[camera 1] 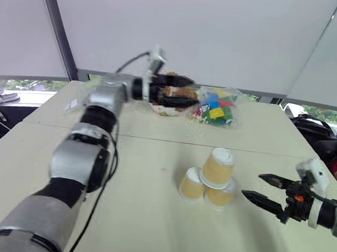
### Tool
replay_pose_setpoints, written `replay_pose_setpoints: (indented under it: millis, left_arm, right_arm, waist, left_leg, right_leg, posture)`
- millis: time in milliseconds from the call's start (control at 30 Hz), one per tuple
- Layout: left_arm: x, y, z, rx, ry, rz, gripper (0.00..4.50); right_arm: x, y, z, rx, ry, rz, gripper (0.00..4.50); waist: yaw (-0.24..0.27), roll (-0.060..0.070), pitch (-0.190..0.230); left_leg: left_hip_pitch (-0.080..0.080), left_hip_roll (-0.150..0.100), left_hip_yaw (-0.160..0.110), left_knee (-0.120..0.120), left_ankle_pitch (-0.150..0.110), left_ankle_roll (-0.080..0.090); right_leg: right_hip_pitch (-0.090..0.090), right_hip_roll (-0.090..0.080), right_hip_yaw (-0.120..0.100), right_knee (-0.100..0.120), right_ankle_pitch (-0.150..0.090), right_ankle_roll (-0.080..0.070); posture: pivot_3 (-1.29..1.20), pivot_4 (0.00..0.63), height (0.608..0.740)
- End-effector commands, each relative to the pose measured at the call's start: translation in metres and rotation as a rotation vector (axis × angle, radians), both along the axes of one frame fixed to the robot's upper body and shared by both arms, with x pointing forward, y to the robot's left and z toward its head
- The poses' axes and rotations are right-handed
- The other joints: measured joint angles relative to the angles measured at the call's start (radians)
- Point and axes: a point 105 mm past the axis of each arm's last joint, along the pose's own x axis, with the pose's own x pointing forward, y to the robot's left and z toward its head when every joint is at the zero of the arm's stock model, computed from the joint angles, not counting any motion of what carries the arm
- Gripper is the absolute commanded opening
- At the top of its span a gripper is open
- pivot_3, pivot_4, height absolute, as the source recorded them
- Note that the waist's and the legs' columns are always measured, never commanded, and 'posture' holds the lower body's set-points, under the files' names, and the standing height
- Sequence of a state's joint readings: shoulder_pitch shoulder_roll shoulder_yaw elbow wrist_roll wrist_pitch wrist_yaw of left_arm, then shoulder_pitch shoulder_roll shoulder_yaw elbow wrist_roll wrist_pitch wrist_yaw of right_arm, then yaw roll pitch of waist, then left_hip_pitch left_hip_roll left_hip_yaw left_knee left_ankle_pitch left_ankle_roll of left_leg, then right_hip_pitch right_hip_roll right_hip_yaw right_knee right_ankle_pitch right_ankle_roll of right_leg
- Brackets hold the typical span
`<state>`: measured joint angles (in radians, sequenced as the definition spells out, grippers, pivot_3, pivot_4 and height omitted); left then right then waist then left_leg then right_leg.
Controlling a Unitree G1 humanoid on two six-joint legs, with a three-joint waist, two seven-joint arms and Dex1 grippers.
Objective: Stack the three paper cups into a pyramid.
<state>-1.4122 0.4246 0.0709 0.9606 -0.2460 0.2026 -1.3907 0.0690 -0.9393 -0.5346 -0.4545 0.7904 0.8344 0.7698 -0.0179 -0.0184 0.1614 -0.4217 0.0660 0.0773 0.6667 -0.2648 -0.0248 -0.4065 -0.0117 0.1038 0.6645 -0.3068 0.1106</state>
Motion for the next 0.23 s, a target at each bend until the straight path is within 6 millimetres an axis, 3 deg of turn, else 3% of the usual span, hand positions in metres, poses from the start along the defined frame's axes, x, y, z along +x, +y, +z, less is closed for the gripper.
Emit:
replay_pose_setpoints:
  millis: [33, 133, 233]
  left_arm:
    - [0.000, 0.040, -0.023, 0.025, 0.057, 0.132, 4.45]
    - [-0.011, 0.067, -0.064, 0.024, 0.164, 0.251, 4.45]
    - [-0.034, 0.073, -0.105, 0.077, 0.230, 0.300, 4.45]
  right_arm:
    - [0.006, -0.015, -0.001, 0.012, -0.007, -0.036, 4.50]
    - [0.010, -0.017, -0.009, -0.017, 0.026, -0.018, 4.50]
    - [0.015, -0.022, -0.009, -0.020, 0.030, -0.021, 4.50]
  waist:
    - [0.000, 0.000, 0.000]
    - [0.007, 0.000, 0.000]
    - [0.007, 0.000, 0.000]
  left_leg:
    - [0.001, 0.000, 0.000, 0.000, 0.000, 0.000]
    - [0.000, 0.001, 0.001, 0.000, 0.001, -0.003]
    - [-0.001, 0.001, 0.000, 0.001, 0.002, -0.003]
  right_leg:
    - [0.000, 0.000, 0.000, 0.000, 0.000, 0.000]
    - [0.000, -0.001, 0.000, 0.001, 0.000, 0.000]
    - [0.000, -0.002, 0.000, 0.002, 0.000, 0.000]
  posture:
    - [0.00, 0.150, 0.740]
    - [0.00, 0.150, 0.740]
    - [0.00, 0.150, 0.740]
